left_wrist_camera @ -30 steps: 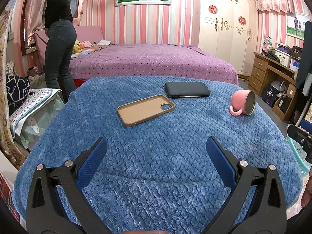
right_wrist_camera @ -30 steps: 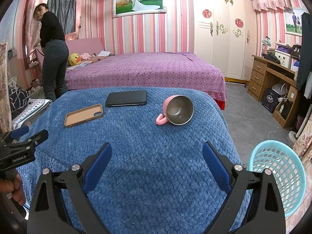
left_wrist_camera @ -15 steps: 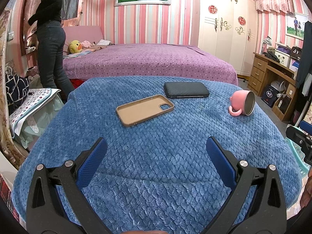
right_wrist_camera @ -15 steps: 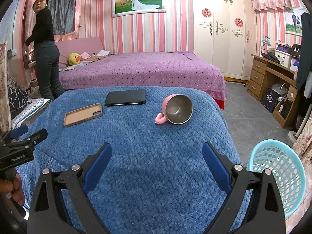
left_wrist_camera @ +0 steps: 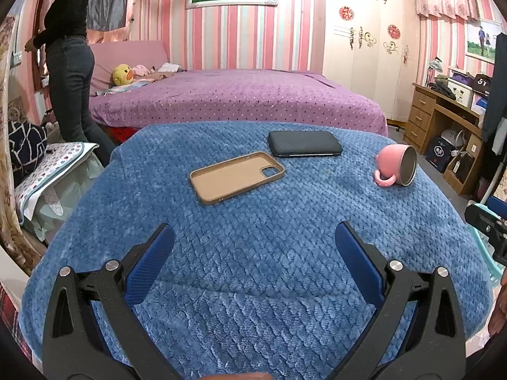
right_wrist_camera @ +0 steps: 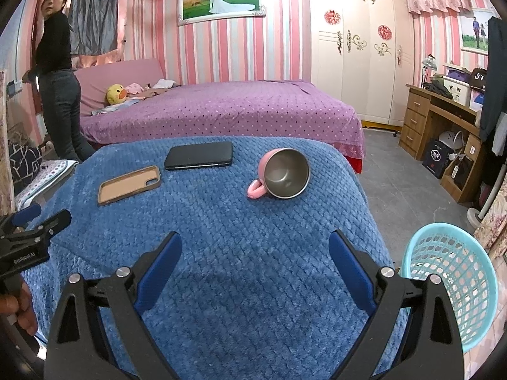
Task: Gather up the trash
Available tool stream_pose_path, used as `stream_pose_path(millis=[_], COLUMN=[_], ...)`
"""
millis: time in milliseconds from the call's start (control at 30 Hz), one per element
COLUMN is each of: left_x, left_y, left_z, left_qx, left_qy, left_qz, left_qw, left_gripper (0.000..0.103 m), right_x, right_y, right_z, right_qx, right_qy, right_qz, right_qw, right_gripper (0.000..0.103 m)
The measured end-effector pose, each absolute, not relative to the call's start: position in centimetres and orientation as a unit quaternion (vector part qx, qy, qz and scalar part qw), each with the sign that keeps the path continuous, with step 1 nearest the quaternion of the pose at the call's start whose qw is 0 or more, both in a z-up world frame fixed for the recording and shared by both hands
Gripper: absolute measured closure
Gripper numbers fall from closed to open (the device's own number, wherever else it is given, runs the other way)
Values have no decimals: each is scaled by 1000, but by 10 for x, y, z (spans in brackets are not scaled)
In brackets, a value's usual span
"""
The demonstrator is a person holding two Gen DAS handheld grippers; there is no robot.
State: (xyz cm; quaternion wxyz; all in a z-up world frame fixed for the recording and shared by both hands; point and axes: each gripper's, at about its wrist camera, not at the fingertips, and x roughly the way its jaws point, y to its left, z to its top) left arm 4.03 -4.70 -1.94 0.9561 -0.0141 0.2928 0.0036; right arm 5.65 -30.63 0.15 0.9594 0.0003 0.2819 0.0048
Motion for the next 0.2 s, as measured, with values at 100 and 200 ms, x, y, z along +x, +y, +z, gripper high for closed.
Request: stream_pose_path(millis=[100, 200], left_x=[43, 45], left_y=[-42, -39], left_z=[-23, -24], left_qx=[-25, -28], left_qy=[301, 304], left_qz=[3, 5], left_qw=[953, 952], left_gripper=[5, 5], right_x=[57, 58], right_y=[-307, -308], right_z=[-1, -2], right_qx=[-2, 0], right_qy=[285, 289], right_qz=[4, 3], right_qw=[959, 957], right_gripper=[11, 11])
